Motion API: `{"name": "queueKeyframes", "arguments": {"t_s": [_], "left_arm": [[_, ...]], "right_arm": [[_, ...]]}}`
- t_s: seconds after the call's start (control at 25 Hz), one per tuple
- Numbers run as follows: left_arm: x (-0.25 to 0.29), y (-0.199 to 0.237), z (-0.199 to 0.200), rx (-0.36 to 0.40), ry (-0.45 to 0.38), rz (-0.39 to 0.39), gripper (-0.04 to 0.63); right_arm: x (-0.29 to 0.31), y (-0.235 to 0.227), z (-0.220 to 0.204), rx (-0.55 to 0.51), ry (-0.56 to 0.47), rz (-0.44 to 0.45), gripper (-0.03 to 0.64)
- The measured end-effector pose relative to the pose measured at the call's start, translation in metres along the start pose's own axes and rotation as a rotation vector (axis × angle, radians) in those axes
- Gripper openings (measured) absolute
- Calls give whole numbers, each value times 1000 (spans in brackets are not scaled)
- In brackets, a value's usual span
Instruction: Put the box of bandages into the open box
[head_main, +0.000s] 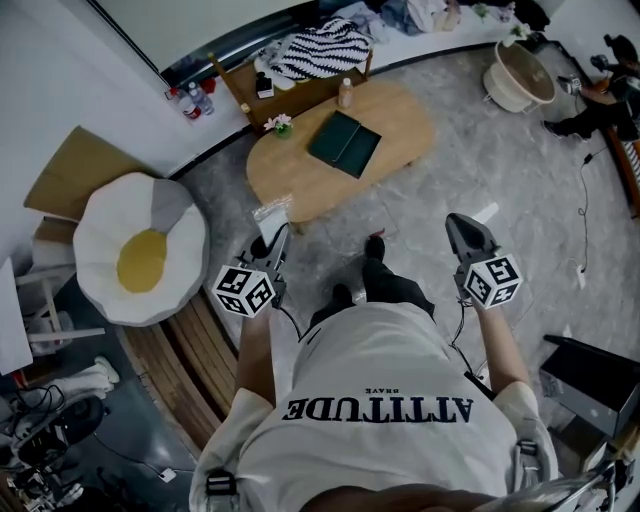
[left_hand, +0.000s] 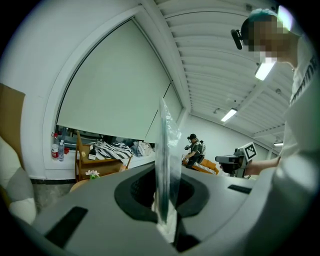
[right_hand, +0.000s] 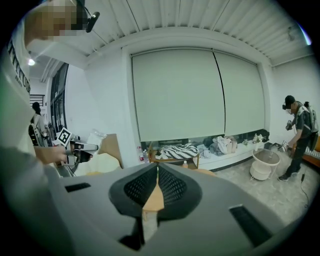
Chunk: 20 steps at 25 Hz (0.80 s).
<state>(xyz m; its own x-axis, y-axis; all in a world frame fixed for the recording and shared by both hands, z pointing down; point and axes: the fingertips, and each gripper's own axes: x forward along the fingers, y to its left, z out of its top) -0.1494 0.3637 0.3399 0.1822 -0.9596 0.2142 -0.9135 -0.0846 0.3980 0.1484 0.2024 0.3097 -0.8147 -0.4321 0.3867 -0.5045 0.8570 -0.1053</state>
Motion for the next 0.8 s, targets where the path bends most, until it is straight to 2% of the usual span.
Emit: {"name": "queueKeyframes", "arguments": {"t_s": [0.4, 0.8], "left_arm": [[39, 5, 7, 3, 35, 65, 40], [119, 8, 31, -3, 64, 117, 40]], "right_arm": [[46, -51, 13, 19, -15, 65, 23], [105, -126, 38, 32, 11, 140, 23]]}}
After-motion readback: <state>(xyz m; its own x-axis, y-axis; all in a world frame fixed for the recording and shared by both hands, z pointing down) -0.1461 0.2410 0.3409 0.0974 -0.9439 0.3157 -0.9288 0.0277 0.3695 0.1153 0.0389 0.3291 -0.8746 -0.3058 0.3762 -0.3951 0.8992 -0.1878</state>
